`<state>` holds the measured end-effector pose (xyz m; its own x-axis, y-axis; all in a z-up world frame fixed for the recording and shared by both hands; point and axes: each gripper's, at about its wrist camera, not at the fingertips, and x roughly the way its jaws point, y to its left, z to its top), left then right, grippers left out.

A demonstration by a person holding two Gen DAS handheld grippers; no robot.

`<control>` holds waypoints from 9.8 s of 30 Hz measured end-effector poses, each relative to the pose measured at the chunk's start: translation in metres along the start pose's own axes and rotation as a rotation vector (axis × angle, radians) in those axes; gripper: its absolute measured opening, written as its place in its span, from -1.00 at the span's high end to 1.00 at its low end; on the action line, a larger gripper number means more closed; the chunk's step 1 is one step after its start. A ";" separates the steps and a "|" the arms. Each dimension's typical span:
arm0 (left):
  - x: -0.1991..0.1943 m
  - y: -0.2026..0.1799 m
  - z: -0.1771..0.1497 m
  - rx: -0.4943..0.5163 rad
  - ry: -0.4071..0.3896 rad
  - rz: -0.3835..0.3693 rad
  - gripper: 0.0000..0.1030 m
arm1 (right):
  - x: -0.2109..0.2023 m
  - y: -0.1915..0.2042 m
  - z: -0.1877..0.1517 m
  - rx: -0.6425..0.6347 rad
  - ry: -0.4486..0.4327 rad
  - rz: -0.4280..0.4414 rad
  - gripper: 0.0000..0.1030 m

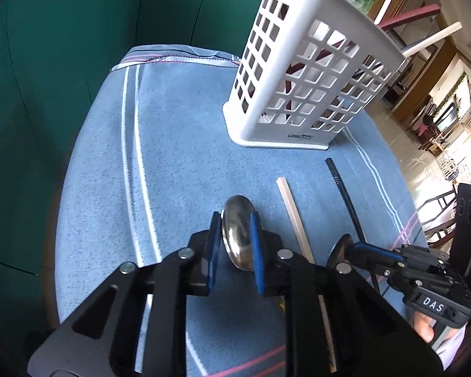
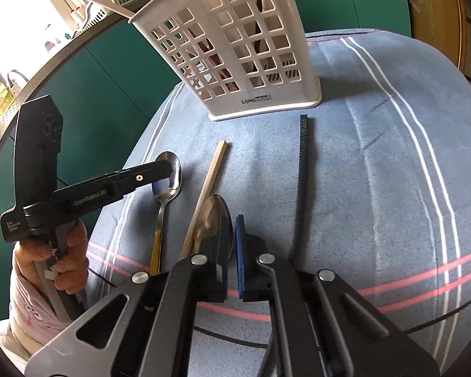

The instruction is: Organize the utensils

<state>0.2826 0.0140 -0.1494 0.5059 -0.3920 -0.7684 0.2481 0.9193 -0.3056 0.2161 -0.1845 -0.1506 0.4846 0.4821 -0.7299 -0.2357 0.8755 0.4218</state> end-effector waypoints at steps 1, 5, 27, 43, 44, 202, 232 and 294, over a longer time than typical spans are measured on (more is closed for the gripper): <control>-0.001 0.001 0.001 0.000 -0.002 0.004 0.65 | -0.001 -0.002 0.000 -0.002 -0.003 -0.004 0.74; 0.000 0.003 0.006 -0.001 0.002 0.004 0.65 | 0.004 -0.003 0.005 -0.007 -0.004 0.009 0.57; -0.045 -0.013 0.006 0.011 -0.137 0.034 0.96 | -0.040 0.018 0.015 -0.102 -0.125 -0.075 0.95; -0.150 -0.041 0.023 0.073 -0.497 0.198 0.96 | -0.079 0.029 0.037 -0.202 -0.247 -0.331 0.97; -0.157 -0.041 0.027 0.074 -0.514 0.198 0.96 | -0.083 0.032 0.039 -0.210 -0.257 -0.337 0.97; -0.047 -0.078 -0.103 0.228 0.058 0.240 0.86 | -0.054 0.012 -0.080 0.000 0.000 -0.354 0.54; -0.048 -0.061 -0.084 0.135 0.016 0.314 0.52 | -0.048 0.013 -0.061 -0.035 -0.025 -0.405 0.37; -0.003 -0.040 -0.021 0.138 0.088 0.323 -0.05 | 0.001 0.014 -0.002 -0.061 0.043 -0.389 0.50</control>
<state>0.2535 -0.0213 -0.1471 0.5051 -0.0722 -0.8600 0.1996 0.9792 0.0351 0.2115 -0.1719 -0.1465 0.5117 0.1137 -0.8516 -0.0914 0.9928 0.0776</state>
